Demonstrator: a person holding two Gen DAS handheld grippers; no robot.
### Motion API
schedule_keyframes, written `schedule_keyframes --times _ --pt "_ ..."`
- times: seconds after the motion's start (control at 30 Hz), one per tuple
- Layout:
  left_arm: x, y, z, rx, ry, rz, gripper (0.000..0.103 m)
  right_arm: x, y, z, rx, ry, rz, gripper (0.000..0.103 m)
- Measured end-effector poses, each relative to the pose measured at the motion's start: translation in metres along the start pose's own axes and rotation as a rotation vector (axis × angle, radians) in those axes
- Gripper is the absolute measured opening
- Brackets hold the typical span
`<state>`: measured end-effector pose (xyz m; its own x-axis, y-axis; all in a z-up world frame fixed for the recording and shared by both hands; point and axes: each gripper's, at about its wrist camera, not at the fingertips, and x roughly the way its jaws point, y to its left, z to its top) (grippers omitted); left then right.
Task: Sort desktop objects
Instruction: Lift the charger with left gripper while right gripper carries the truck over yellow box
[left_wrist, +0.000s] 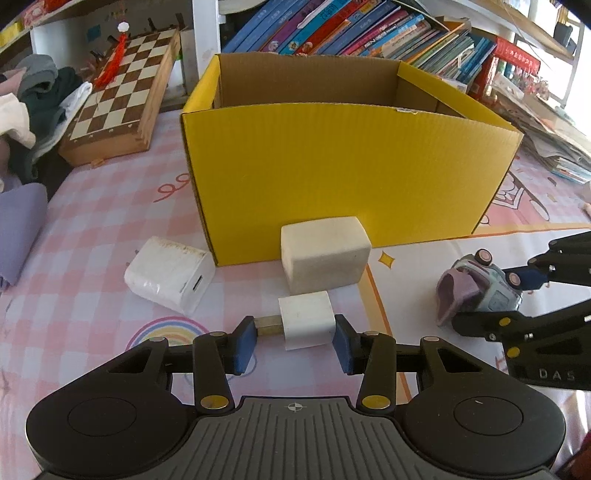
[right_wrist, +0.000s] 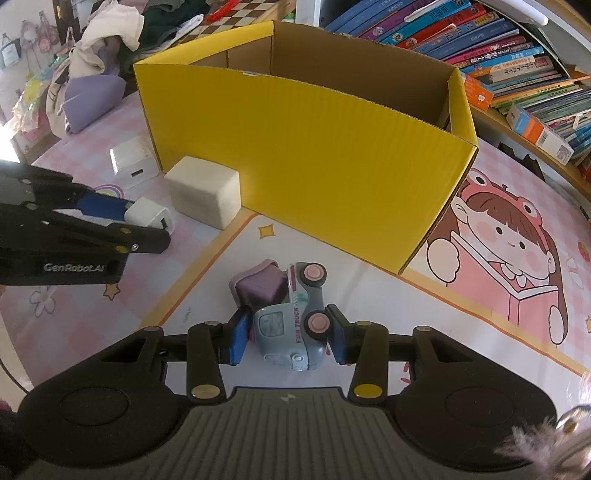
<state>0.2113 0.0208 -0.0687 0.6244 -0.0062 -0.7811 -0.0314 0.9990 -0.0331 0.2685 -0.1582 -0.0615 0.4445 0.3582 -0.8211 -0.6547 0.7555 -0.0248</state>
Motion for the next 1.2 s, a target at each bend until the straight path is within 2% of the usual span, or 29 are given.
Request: schedule_keyframes --times 0.37,0.63,1.2 --pt "-0.024 -0.002 -0.007 0.037 -0.042 -0.008 0.042 -0.014 0.008 -0.003 0.010 -0.017 0.003 0.040" --pt "-0.045 -0.005 -0.009 0.066 -0.085 -0.037 0.042 -0.033 0.015 -0.004 0.041 -0.060 -0.034 0.040" --pt "-0.077 0.001 -0.019 0.126 -0.143 -0.095 0.042 -0.060 0.040 -0.018 0.099 -0.078 -0.062 0.040"
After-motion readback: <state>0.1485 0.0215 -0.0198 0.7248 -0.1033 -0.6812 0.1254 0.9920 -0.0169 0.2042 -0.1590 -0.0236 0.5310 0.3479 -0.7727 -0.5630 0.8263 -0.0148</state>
